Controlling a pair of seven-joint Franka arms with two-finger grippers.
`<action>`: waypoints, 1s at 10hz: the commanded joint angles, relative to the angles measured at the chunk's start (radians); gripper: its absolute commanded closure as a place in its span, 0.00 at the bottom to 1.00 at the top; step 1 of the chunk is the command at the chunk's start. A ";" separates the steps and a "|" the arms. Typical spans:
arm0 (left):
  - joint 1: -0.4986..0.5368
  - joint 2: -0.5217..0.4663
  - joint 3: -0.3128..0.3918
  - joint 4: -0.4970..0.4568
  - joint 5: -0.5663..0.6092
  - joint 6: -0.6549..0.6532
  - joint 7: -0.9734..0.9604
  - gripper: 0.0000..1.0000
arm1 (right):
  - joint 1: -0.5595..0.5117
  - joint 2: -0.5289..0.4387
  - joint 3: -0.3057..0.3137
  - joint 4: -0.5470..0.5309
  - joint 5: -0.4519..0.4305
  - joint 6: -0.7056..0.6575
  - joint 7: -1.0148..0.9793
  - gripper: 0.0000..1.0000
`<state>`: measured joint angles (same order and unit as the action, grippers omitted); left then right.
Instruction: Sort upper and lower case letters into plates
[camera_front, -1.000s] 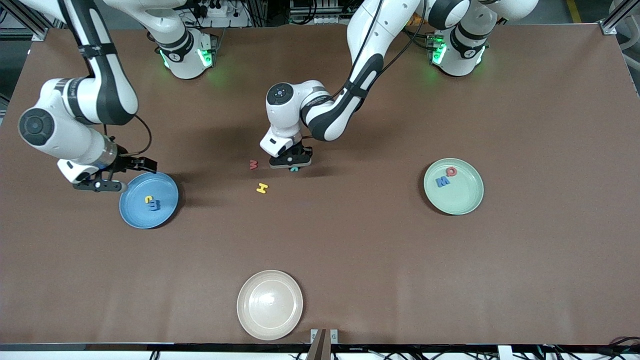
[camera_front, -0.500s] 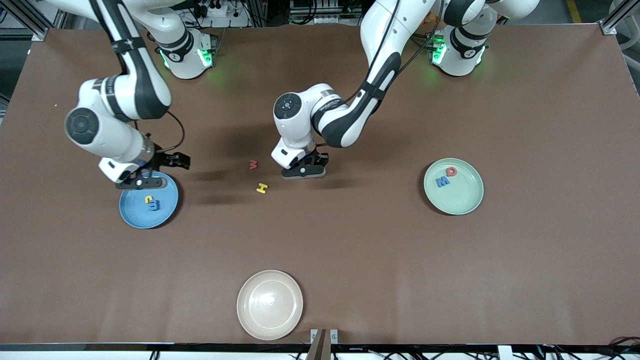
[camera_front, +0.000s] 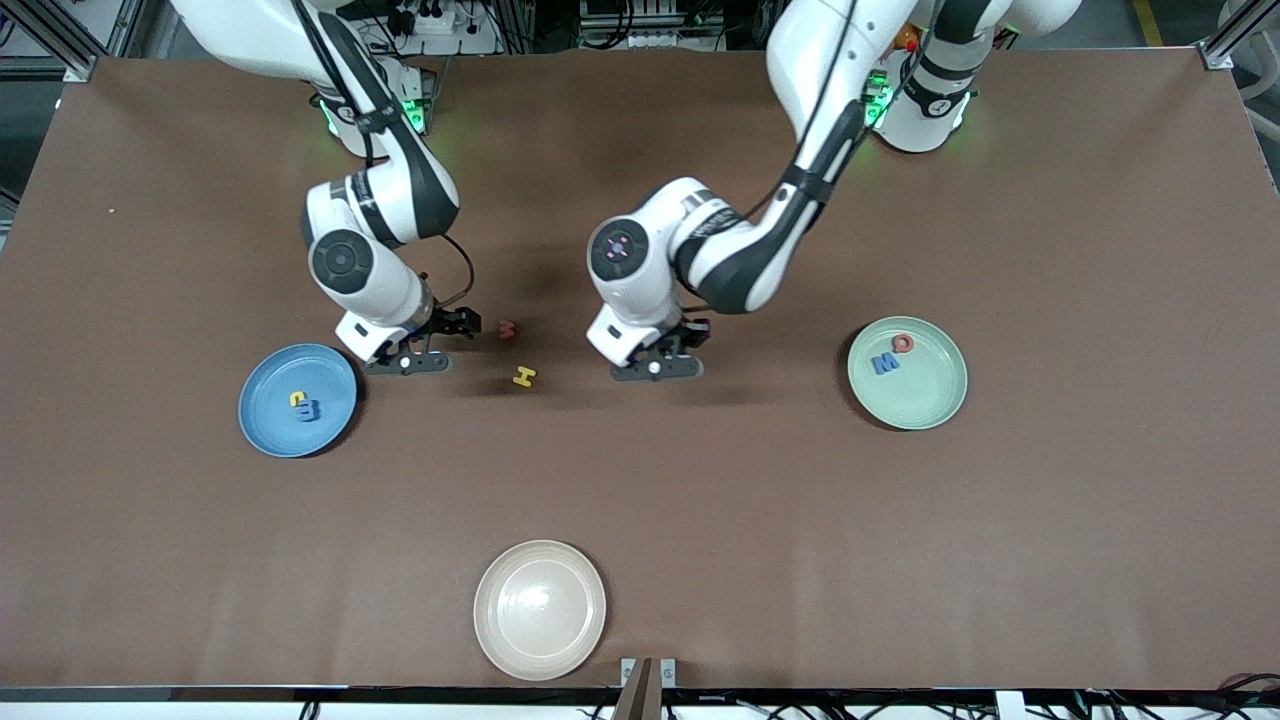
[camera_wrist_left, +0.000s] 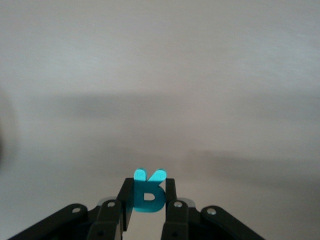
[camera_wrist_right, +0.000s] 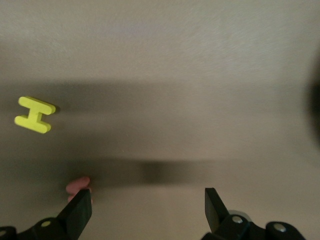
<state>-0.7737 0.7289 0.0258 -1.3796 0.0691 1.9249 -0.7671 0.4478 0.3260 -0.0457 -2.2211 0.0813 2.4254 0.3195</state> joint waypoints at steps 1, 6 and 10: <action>0.088 -0.161 -0.009 -0.218 -0.034 -0.001 0.157 1.00 | 0.050 0.065 -0.006 0.006 0.015 0.078 0.102 0.00; 0.258 -0.324 -0.006 -0.462 -0.019 0.058 0.437 1.00 | 0.136 0.084 0.004 -0.011 0.063 0.132 0.204 0.00; 0.405 -0.459 -0.006 -0.766 -0.017 0.309 0.621 1.00 | 0.163 0.079 0.007 -0.083 0.080 0.247 0.204 0.00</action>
<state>-0.4147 0.3687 0.0283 -1.9788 0.0562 2.1281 -0.2067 0.6031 0.4238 -0.0390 -2.2673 0.1383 2.6472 0.5120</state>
